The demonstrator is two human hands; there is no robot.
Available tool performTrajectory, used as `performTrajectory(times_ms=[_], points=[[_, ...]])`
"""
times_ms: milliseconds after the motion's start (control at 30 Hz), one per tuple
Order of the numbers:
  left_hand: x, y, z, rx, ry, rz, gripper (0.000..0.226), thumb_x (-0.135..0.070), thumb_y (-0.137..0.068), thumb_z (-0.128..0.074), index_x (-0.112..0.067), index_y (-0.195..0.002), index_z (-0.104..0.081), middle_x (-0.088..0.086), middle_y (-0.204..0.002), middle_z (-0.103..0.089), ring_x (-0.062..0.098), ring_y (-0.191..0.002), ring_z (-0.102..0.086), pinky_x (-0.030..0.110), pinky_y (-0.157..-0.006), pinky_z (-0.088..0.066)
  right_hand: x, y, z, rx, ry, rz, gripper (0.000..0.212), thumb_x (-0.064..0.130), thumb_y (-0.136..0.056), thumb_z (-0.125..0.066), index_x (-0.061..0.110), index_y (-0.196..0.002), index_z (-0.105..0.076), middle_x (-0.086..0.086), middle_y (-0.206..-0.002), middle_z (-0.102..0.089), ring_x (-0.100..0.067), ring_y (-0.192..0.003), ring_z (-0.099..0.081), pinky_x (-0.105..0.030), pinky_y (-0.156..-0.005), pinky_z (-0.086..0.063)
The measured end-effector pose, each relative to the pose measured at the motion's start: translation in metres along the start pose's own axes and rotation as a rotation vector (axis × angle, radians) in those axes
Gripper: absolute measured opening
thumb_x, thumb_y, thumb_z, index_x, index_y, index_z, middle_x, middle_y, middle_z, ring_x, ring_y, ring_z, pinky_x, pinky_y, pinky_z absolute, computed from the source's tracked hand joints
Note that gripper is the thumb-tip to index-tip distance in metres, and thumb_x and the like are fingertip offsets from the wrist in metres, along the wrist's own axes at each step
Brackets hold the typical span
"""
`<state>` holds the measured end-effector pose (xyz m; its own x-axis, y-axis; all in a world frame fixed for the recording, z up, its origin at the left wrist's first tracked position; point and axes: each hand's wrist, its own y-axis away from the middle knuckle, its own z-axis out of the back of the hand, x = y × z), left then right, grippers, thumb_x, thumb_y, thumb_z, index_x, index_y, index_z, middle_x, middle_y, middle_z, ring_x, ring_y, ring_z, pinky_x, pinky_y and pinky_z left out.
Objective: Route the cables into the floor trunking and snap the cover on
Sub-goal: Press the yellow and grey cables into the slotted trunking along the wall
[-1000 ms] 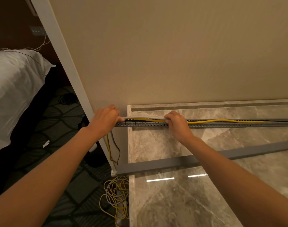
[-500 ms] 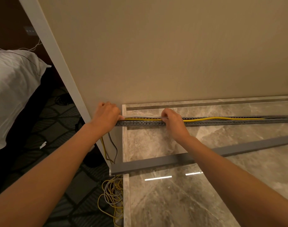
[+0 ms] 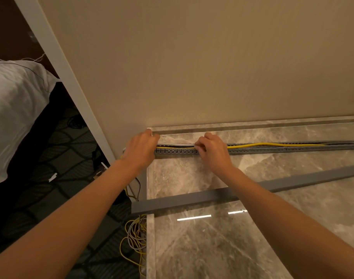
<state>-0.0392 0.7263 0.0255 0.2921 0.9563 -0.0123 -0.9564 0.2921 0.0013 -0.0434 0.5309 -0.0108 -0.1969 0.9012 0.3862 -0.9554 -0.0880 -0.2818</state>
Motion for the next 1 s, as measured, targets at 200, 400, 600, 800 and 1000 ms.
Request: performTrajectory(times_ms=[200,400,600,800,1000], points=[[-0.010,0.006,-0.010,0.002,-0.155,-0.039,0.027,-0.016,-0.096,-0.044,-0.002,-0.114,-0.059,0.016,-0.116,-0.059,0.029,-0.107,-0.054,0.038,-0.080,-0.049,-0.002,0.007,0.003,0.017,0.019,0.044,0.015,0.006,-0.079,-0.070,-0.003,-0.090,-0.072,-0.021,-0.085,-0.067,-0.036,-0.075,-0.064,-0.032,-0.064,-0.044],[-0.018,-0.002,-0.009,0.058,-0.261,-0.035,0.021,-0.012,-0.096,-0.048,-0.005,-0.112,-0.060,0.012,-0.117,-0.061,0.026,-0.108,-0.056,0.035,-0.082,-0.049,-0.001,0.012,-0.005,0.044,0.116,0.027,0.020,-0.009,-0.061,-0.080,-0.004,-0.065,-0.061,-0.020,-0.075,-0.062,-0.032,-0.058,-0.061,-0.028,-0.047,-0.043],[-0.014,0.005,-0.009,0.056,-0.200,0.000,0.020,-0.009,-0.095,-0.047,-0.004,-0.112,-0.056,0.013,-0.117,-0.060,0.027,-0.104,-0.060,0.036,-0.079,-0.050,-0.008,0.014,-0.006,0.042,0.166,0.007,0.012,0.000,-0.070,-0.077,-0.002,-0.075,-0.065,-0.018,-0.083,-0.061,-0.033,-0.067,-0.060,-0.034,-0.054,-0.046],[-0.026,0.005,-0.004,0.077,-0.200,-0.009,0.022,-0.003,-0.096,-0.044,-0.004,-0.115,-0.055,0.015,-0.119,-0.057,0.029,-0.105,-0.059,0.036,-0.082,-0.050,-0.021,0.018,0.012,0.048,0.174,0.006,0.013,0.004,-0.088,-0.058,-0.006,-0.094,-0.064,-0.020,-0.102,-0.057,-0.036,-0.081,-0.060,-0.038,-0.061,-0.044],[-0.058,-0.007,-0.005,0.059,-0.190,-0.129,0.024,-0.001,-0.094,-0.044,-0.003,-0.116,-0.054,0.015,-0.118,-0.057,0.032,-0.106,-0.058,0.038,-0.082,-0.048,-0.046,0.022,0.031,0.086,0.143,-0.168,0.022,0.012,-0.092,-0.053,0.004,-0.107,-0.067,-0.013,-0.107,-0.064,-0.032,-0.098,-0.060,-0.037,-0.082,-0.045]])
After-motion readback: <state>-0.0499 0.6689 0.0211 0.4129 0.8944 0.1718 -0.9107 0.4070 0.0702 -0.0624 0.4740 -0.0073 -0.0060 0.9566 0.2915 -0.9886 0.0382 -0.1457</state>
